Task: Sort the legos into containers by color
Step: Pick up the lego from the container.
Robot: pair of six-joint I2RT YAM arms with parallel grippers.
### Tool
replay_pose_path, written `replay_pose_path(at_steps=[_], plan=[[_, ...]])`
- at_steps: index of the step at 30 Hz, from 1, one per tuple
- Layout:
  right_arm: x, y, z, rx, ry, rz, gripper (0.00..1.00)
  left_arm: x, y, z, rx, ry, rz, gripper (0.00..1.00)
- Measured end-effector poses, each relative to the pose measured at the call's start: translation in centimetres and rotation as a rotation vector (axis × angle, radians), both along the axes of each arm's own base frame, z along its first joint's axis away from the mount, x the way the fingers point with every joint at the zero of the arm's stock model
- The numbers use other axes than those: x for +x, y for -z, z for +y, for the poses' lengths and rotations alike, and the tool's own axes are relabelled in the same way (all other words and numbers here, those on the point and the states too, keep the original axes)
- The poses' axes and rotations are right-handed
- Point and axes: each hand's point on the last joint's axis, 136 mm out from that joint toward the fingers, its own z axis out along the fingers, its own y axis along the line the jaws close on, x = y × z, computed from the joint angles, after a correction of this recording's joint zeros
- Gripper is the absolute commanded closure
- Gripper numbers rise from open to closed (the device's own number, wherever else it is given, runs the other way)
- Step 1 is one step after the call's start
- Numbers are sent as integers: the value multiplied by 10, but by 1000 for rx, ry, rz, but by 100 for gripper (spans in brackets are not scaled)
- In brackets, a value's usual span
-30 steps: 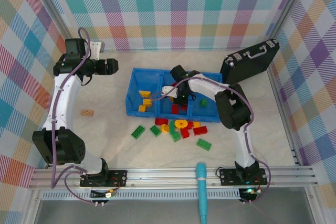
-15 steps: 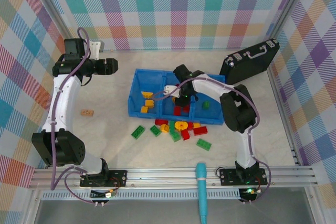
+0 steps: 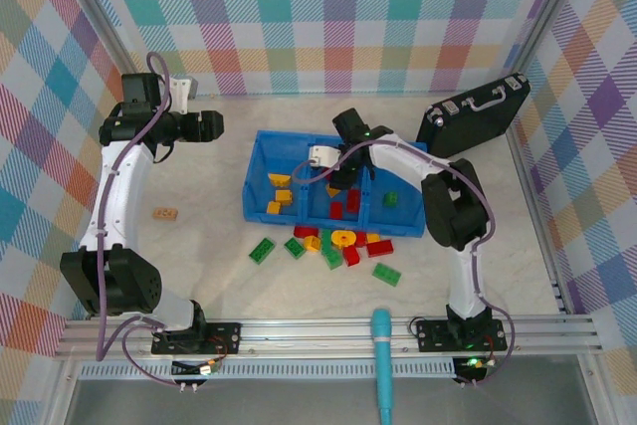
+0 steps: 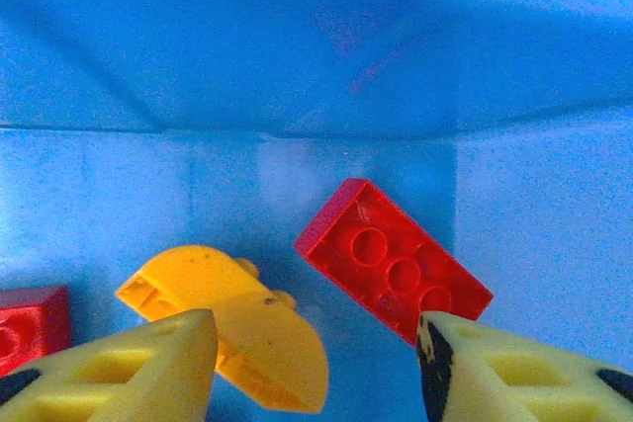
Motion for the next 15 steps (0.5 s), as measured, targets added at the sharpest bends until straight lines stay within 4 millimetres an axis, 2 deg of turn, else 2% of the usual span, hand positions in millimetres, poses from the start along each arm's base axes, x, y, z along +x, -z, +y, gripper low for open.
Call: replay_pose_path(at_steps=[6,15], plan=[[2,3,2,-11,-43,3,39,-1,1,0,3,2,5,21],[-17,16,-10,-74,-75,78,37,1,4,0,7,7,13,21]])
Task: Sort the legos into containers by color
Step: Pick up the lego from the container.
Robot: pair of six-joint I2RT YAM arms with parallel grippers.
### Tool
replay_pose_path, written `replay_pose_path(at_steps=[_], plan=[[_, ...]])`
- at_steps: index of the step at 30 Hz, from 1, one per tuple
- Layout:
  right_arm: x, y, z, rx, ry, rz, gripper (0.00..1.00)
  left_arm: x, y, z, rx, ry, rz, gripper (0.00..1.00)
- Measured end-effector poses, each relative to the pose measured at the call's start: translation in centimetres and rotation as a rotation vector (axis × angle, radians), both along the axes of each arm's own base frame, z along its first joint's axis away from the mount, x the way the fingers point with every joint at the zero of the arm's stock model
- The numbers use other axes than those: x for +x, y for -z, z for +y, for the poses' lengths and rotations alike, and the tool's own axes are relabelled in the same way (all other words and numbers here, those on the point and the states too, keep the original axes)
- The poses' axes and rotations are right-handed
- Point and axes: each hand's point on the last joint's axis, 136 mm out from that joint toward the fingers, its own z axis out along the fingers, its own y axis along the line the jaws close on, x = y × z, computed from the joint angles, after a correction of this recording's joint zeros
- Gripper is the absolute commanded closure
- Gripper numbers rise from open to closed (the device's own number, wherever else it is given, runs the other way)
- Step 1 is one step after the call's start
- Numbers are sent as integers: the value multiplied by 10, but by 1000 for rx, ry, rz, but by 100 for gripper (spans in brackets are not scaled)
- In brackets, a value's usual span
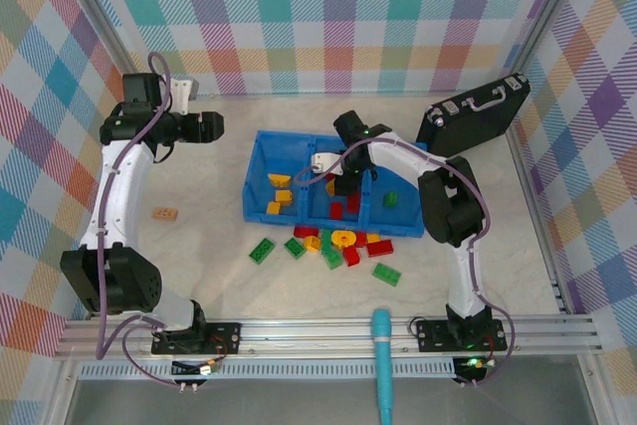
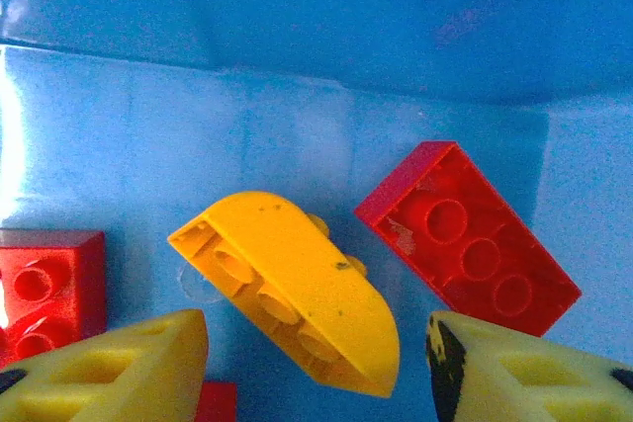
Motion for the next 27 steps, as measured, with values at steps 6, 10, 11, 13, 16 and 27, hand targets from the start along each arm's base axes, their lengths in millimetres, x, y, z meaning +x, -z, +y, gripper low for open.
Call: replay_pose_path(at_steps=[6,10,11,13,16,27], plan=[[2,4,-4,-28,-10,-14,32,1,5,0,0,0,15,21],[2,17,-4,-47,-21,2,36,-1,6,0,2,2,24,21],[2,17,-3,-44,-24,6,37,0,6,0,3,3,23,21],[2,17,-2,-44,-27,5,40,1,6,0,4,3,24,21],[3,18,-1,-48,-29,-5,46,2,7,0,4,3,26,21],[18,24,10,-45,-37,-95,81,2,7,0,4,4,27,21]])
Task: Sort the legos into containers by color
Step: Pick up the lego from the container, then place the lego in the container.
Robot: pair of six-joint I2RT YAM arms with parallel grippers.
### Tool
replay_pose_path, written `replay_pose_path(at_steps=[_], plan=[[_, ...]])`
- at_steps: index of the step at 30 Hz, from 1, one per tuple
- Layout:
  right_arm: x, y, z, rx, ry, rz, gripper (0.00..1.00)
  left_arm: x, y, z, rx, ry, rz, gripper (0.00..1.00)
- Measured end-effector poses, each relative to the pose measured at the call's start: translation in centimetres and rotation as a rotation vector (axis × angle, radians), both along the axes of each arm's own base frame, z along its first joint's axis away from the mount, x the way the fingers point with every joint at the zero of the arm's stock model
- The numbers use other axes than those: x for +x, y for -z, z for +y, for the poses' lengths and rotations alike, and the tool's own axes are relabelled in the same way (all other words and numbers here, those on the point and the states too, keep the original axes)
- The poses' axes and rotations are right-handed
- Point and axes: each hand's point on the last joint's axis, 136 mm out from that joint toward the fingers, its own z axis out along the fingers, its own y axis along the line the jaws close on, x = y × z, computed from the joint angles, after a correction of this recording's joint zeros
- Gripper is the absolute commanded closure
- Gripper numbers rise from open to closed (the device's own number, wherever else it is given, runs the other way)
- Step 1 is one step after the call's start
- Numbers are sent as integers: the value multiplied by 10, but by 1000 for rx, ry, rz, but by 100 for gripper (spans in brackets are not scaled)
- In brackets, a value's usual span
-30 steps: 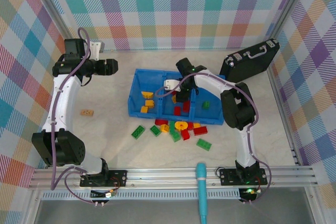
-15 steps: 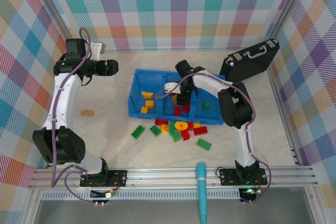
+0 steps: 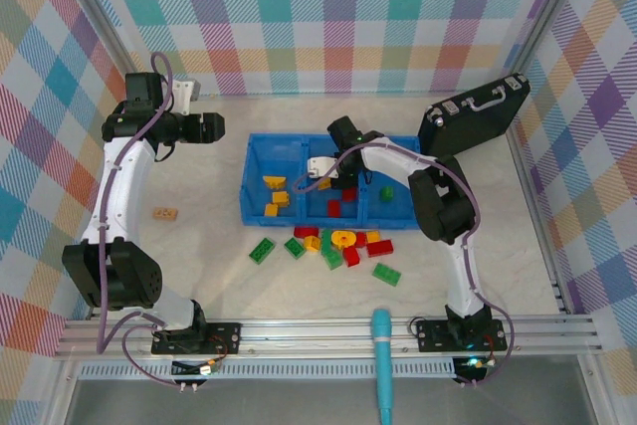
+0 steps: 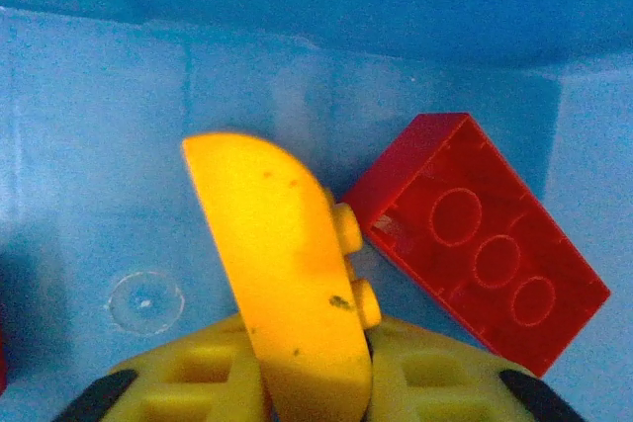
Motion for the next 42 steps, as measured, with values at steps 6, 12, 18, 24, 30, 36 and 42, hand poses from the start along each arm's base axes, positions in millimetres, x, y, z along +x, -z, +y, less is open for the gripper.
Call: replay_pose_path(at_steps=[6,12,18,24,30,36,42], plan=[[1,-1,1,6,3,-5,88,0,-1,0,0,0,-2,21],[-2,-5,3,17,8,5,93,-6,-14,-1,3,0,-37,20],[-6,-34,2,50,37,-6,93,-23,-41,-2,9,0,-115,19],[-5,-91,4,132,76,-80,94,-41,-65,-3,15,0,-190,18],[-5,-126,11,214,100,-105,94,-59,-88,-3,27,-7,-263,17],[-4,-179,46,323,41,-196,94,-75,-97,-4,32,-9,-304,15],[-12,-198,100,385,-62,-256,94,-91,-102,-3,44,-22,-331,13]])
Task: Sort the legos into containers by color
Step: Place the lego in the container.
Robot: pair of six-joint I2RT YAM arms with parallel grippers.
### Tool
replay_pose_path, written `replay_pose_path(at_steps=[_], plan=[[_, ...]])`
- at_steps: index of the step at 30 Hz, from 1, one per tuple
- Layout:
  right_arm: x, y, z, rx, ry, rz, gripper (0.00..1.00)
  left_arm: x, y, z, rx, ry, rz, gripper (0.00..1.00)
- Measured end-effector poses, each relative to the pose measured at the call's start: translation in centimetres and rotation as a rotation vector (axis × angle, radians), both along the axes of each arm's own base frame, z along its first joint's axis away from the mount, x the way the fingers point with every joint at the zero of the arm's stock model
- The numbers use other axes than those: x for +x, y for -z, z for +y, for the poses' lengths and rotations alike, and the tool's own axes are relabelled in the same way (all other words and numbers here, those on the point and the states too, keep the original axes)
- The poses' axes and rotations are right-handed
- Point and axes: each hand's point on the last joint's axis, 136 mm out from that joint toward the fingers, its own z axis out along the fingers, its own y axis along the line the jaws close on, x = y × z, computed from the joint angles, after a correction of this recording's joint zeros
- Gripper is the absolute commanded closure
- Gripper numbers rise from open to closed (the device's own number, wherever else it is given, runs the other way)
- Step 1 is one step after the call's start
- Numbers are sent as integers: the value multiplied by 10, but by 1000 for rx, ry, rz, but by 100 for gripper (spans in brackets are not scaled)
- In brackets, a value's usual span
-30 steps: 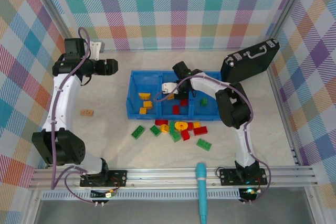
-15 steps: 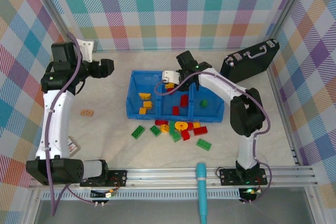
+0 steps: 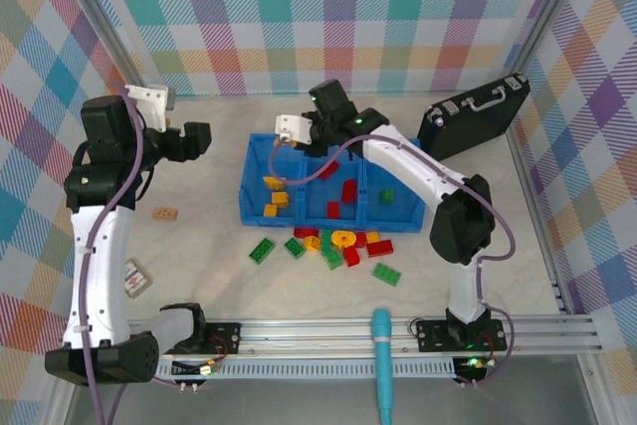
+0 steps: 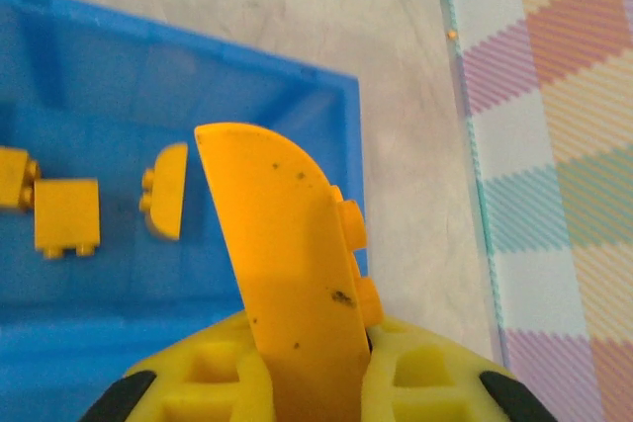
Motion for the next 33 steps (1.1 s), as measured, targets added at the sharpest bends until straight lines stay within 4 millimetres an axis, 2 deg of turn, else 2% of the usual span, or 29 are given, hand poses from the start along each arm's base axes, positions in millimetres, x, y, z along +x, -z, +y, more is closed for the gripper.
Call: replay_pose_path(at_steps=[3,7,10,12,15,18,21,23,28,30,33], plan=[[-3,18,21,-20,-41,-4,93,-12,-9,1,8,-9,-33,12],[-10,59,37,-81,-78,31,92,-25,-20,2,18,-23,-77,12],[-9,78,42,-107,-92,36,92,-29,-20,2,18,-24,-83,12],[-8,82,45,-113,-97,22,91,-29,-14,2,17,-24,-71,12],[-1,83,49,-119,-98,-30,85,-26,-2,2,14,-24,-41,11],[2,85,51,-127,-102,-71,72,-22,7,3,2,-30,-15,11],[4,88,54,-137,-109,-103,54,-19,11,4,-12,-45,3,11],[5,91,54,-139,-110,-116,47,-15,15,6,-26,-59,20,12],[4,91,50,-128,-105,-130,38,6,32,7,-75,-85,85,13],[1,82,44,-115,-92,-136,35,16,44,8,-96,-96,123,13],[1,51,27,-74,-30,-150,26,33,59,4,-114,-100,166,13]])
